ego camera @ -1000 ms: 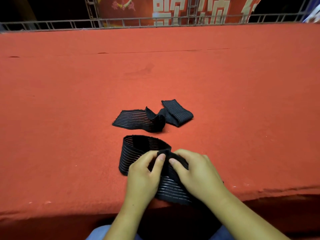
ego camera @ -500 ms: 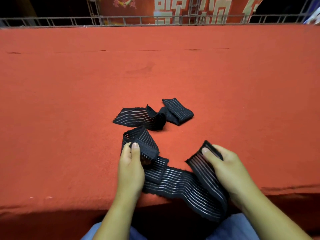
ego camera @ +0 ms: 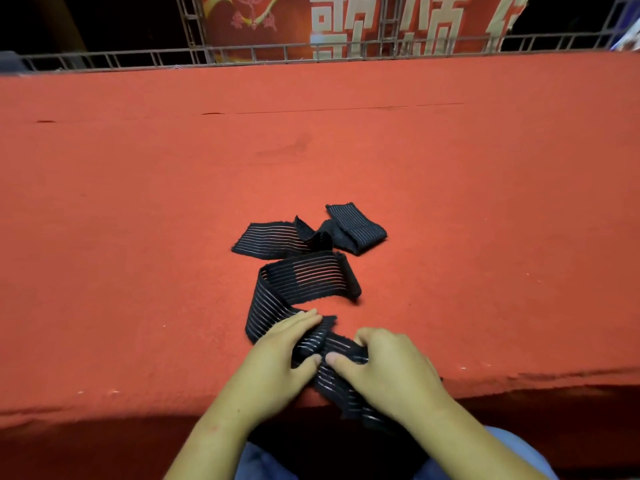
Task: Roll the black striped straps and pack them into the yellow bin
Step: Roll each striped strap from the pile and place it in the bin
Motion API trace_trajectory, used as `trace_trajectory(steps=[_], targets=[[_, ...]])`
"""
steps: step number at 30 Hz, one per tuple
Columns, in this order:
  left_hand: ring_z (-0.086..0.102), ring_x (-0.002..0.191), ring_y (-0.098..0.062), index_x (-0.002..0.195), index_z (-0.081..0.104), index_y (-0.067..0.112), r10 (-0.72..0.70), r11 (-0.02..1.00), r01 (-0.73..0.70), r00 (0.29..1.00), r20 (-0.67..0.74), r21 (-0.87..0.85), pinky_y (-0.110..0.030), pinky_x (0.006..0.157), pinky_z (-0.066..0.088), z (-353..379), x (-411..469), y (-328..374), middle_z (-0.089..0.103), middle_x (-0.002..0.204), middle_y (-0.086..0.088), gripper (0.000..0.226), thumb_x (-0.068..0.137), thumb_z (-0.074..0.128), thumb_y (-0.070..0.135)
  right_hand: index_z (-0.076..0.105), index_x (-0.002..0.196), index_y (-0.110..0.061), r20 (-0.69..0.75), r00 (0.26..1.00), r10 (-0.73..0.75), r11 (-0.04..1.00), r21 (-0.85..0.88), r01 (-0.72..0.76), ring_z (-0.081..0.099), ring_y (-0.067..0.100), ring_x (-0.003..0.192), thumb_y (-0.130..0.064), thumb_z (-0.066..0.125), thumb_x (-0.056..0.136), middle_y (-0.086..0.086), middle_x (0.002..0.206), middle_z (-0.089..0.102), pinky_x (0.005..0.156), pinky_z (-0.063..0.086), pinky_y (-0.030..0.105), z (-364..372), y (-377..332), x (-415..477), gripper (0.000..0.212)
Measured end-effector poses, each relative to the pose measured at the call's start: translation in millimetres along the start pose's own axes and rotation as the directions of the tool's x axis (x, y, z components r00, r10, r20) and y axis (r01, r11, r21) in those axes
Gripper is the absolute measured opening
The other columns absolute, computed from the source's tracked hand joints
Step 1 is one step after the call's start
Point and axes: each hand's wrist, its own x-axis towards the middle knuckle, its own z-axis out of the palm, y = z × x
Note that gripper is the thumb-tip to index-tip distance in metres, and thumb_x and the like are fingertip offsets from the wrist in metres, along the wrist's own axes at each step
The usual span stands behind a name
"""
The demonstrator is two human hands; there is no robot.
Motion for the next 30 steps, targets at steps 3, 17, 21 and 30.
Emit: trace_trajectory(steps=[3,17,21,30], targets=[[0.051,0.125,0.012,0.133,0.068,0.03,0.001,0.999,0.008,0.981,-0.192,0.049,-0.01,0.11,0.034,5,-1,-1,0.062,0.133,0.024,0.045,0.09,0.074,0.017,0.058,0.073,-0.031,-0.002,0.999,-0.032,0.987,0.155,0.032,0.06,0.01,0.062,-0.071,0.063,0.081,-0.009,0.06,0.063,0.061,0.046,0.036,1,9,-3,0.042],[0.06,0.07,-0.008,0.099,0.065,0.021,-0.321,0.947,0.284,0.857,-0.403,-0.15,-0.024,0.062,0.038,-5,5,8,0.07,0.08,0.01,0.012,0.105,0.053,0.022,0.06,0.068,0.005,-0.019,0.996,0.089,0.72,0.692,-0.051,0.051,0.011,0.056,0.001,0.06,0.087,0.0,0.06,0.057,0.053,0.039,0.028,-17,54,-24,0.019],[0.063,0.076,0.005,0.087,0.068,0.027,-0.251,0.954,0.191,0.93,-0.268,-0.229,-0.014,0.068,0.043,-4,-4,19,0.07,0.079,0.02,0.017,0.1,0.063,0.017,0.055,0.073,0.009,0.007,0.973,0.231,0.576,0.805,-0.143,0.052,0.016,0.055,0.008,0.058,0.088,0.008,0.061,0.055,0.047,0.038,0.025,-33,67,-29,0.016],[0.067,0.078,-0.01,0.09,0.07,0.028,-0.276,0.841,0.027,0.881,-0.385,-0.54,-0.028,0.07,0.052,-29,7,48,0.077,0.092,0.002,0.03,0.09,0.051,0.05,0.075,0.095,-0.012,0.059,0.967,0.248,0.33,0.933,-0.141,0.065,0.019,0.067,0.011,0.053,0.087,0.01,0.08,0.071,0.063,0.049,0.034,-32,68,-24,0.033]])
